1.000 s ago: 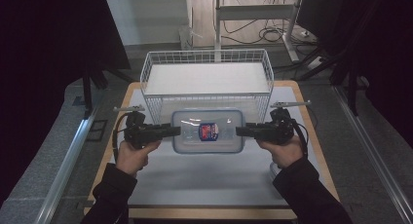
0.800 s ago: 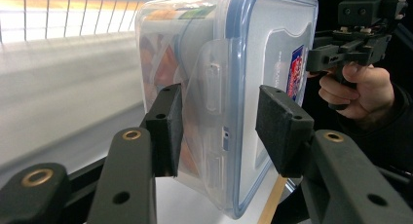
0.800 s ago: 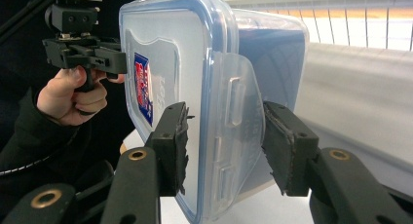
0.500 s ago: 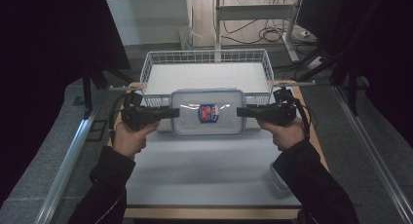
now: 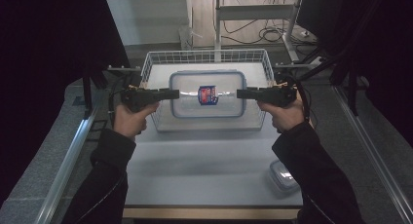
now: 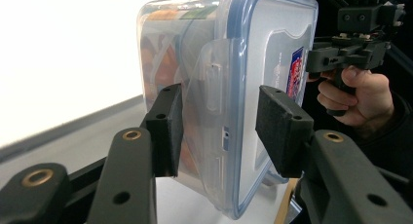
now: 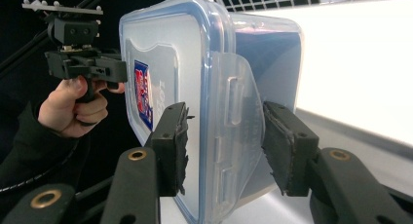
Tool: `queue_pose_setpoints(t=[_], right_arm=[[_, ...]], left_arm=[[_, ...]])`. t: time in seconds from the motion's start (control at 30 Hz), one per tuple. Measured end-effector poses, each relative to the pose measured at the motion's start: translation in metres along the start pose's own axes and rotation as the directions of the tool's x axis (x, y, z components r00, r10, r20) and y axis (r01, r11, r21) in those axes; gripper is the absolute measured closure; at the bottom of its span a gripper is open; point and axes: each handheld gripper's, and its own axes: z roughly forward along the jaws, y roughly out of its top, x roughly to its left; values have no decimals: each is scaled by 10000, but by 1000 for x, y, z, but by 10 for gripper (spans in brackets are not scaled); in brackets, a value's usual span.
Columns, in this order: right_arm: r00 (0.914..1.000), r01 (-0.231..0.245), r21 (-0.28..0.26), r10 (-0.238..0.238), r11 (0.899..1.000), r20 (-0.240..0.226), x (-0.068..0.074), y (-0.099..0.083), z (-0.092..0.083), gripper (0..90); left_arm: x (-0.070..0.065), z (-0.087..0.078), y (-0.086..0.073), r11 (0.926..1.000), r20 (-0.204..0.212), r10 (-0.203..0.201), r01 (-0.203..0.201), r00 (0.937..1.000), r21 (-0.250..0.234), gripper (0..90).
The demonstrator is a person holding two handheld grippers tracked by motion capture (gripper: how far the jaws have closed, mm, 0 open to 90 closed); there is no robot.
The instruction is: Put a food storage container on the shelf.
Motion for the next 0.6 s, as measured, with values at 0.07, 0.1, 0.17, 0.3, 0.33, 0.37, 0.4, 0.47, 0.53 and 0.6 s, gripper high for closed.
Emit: queue_pose_setpoints(t=[0.07,0.1,0.17,0.3,0.33,0.37,0.4,0.47,0.53,0.6], right_arm=[[10000,-26,-21,27,10000,53,-1,5,0,532],[10000,24,-69,-23,10000,70,-2,7,1,532],[10000,3,-134,-2,9999,98,-3,12,2,532],[9999,-95,-196,97,9998,126,-6,20,4,531],[9998,-125,-203,128,9997,129,-7,23,4,532],[9998,-147,-232,150,9996,129,-8,25,5,531],[9998,-148,-284,151,9995,135,-9,27,5,531],[9998,-163,-336,168,9993,141,-12,32,6,531],[9997,-164,-353,169,9992,156,-15,35,7,530],[9996,-213,-390,219,9990,168,-17,38,7,530]], left_arm=[[3,1,3,10000,37,47,-47,10000,-29,538],[4,2,5,10000,54,-2,2,10000,-44,537],[6,3,9,9999,73,-58,58,10000,-95,538],[10,4,17,9997,52,-158,159,9999,-167,537],[11,5,19,9996,52,-181,182,9998,-201,537],[12,5,22,9997,50,-165,166,9999,-193,537],[12,6,24,9996,33,-177,178,9998,-202,536],[13,7,29,9996,-4,-139,139,9999,-250,536],[15,10,32,9994,-11,-224,224,9997,-257,536],[17,12,35,9994,-24,-231,230,9997,-256,536]])
